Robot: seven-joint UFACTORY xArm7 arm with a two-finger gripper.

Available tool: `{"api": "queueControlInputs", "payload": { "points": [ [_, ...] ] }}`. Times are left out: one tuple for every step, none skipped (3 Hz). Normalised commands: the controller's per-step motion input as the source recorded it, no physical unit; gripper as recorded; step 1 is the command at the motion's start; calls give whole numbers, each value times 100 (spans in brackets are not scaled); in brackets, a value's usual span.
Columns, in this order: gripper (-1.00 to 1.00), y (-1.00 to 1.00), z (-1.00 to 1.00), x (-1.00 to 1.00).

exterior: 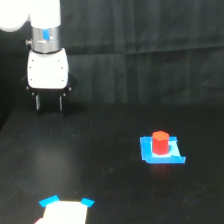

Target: Pick up the red object from the table

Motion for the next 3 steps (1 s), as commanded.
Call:
{"api": "queueControlInputs", "payload": {
  "points": [
    [100, -32, 6, 98],
    [97, -30, -52, 100],
    [100, -11, -36, 100]
  ]
}}
